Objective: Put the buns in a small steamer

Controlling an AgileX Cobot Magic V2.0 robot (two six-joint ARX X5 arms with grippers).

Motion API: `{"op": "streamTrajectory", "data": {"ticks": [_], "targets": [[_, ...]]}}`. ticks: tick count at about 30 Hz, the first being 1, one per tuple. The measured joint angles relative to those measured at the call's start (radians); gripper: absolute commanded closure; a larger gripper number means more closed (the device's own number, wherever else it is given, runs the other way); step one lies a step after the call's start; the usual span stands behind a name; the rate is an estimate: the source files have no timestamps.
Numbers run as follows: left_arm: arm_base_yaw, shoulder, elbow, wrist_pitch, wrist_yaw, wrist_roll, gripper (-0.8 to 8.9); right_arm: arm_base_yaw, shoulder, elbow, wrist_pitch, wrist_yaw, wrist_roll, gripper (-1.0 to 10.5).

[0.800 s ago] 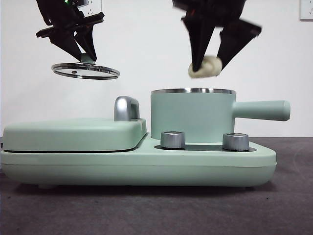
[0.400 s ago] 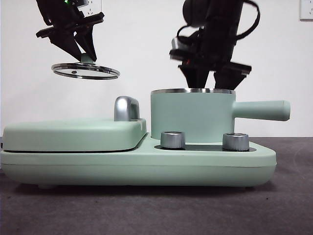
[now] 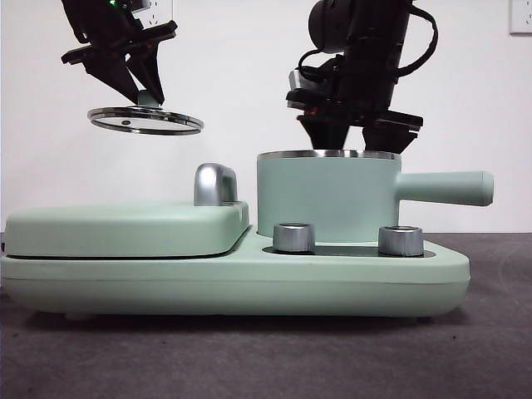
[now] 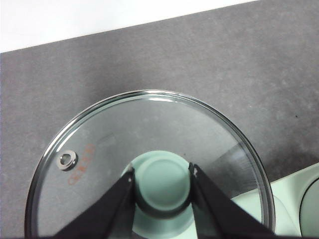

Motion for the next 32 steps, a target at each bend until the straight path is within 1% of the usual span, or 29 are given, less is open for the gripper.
{"op": "streamTrajectory", "data": {"ticks": [8,12,18,22,24,28,32], "targets": [[0.0,0.0,0.0,0.0,0.0,0.0,7.95,0.004,0.0,0.0,0.0,0.001,-0.001,5.6],[0.0,0.0,0.0,0.0,0.0,0.0,7.95,0.003,0.0,0.027,-0.033,0.004,-0.001,5.6],[0.0,0.0,0.0,0.0,0.0,0.0,7.95,0.0,0.0,0.167,-0.128,0.055,-0.001,5.6],[0.0,0.0,0.0,0.0,0.0,0.0,7.95,-0.002,-0.001,0.283,-0.229,0.057,-0.001,5.6],[-0.003,0.0,0.0,-0.001,0.0,0.0,7.95,-0.001,-0.01,0.311,-0.246,0.057,-0.002,5.6],[-0.019,0.0,0.0,-0.001,0.0,0.0,7.95,0.0,-0.061,0.314,-0.252,0.057,-0.003,5.6],[-0.061,0.0,0.0,-0.003,0.0,0.0,7.95,0.022,-0.243,0.275,-0.252,0.057,-0.003,5.6]]}}
